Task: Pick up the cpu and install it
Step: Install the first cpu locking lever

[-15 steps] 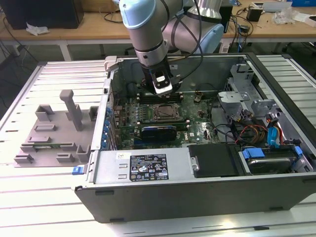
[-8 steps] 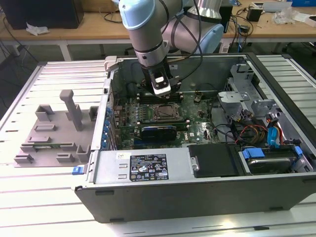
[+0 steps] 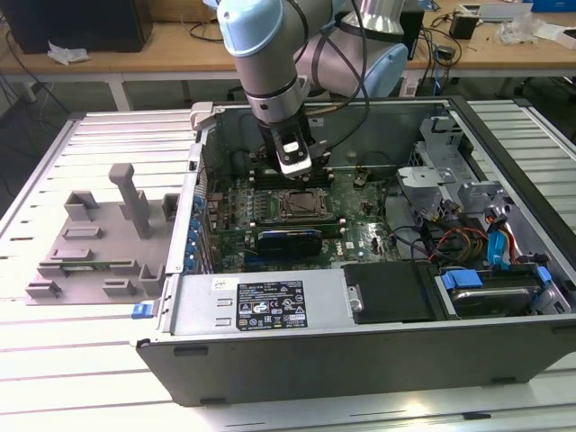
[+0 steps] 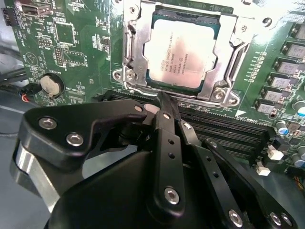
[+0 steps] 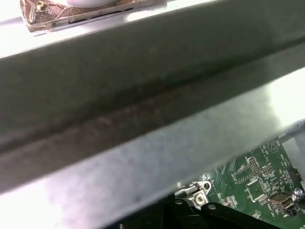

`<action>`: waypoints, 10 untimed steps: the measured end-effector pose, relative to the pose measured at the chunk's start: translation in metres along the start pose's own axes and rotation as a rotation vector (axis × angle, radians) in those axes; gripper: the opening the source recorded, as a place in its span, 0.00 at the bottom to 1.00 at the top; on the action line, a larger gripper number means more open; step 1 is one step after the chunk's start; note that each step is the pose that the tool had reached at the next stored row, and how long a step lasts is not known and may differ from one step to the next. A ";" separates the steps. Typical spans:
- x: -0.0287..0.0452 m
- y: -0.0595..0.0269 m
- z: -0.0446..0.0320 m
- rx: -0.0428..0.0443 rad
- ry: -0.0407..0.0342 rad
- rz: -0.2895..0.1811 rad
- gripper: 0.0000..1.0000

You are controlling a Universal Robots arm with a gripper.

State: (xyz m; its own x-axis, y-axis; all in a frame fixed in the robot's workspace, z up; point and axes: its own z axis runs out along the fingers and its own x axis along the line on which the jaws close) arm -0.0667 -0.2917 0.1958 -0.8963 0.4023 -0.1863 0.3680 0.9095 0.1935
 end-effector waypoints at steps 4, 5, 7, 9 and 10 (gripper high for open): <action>-0.0032 0.0007 0.0010 -0.0036 0.0014 0.001 0.11; -0.0038 0.0006 0.0012 -0.0052 0.0021 0.002 0.11; -0.0051 0.0005 0.0014 -0.0092 0.0037 0.003 0.11; -0.0064 0.0001 0.0016 -0.0184 0.0075 0.005 0.11; -0.0068 -0.0002 0.0015 -0.0307 0.0126 0.009 0.11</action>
State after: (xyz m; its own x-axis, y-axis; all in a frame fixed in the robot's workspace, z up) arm -0.0602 -0.2945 0.1956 -0.8962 0.4088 -0.1724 0.3683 0.9022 0.2246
